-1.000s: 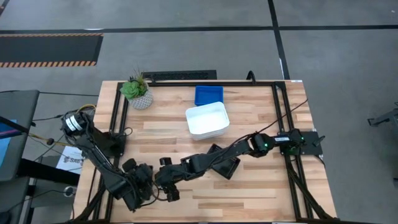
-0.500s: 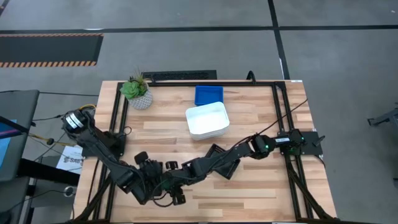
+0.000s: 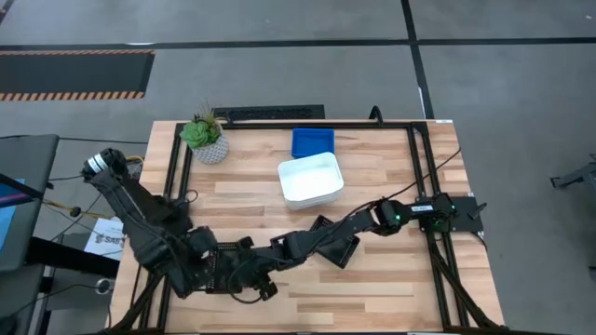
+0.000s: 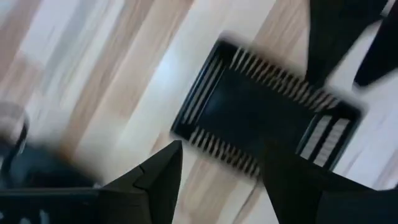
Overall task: Stack baskets by color
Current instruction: Stack the left black bin on the black bins
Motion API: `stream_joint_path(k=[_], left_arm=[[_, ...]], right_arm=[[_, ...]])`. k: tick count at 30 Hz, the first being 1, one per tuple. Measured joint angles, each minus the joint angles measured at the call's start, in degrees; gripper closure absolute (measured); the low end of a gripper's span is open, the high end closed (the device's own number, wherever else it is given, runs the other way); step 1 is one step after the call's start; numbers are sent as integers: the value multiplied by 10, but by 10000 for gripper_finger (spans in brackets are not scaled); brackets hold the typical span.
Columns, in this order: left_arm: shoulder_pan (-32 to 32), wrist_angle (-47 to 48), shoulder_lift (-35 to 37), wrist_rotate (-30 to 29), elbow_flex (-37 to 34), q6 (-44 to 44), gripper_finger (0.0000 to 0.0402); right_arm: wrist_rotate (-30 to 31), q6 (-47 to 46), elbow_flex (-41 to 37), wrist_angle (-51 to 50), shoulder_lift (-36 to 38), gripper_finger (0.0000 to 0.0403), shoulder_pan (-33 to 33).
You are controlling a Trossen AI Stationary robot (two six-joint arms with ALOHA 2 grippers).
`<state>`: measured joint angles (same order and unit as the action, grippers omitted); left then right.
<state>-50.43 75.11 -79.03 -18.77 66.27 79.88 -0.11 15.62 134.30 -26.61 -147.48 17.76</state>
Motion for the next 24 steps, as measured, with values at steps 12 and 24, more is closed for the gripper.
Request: stream_joint_path(k=[12,24], left_arm=[[-98,-10,-1,94,-104,228,205],[-107,-201,-1,54,-233,230,205]], right_arm=[[-45,115,0,-40,0,185,-34],[-46,111,0,-47,0,202,-33]])
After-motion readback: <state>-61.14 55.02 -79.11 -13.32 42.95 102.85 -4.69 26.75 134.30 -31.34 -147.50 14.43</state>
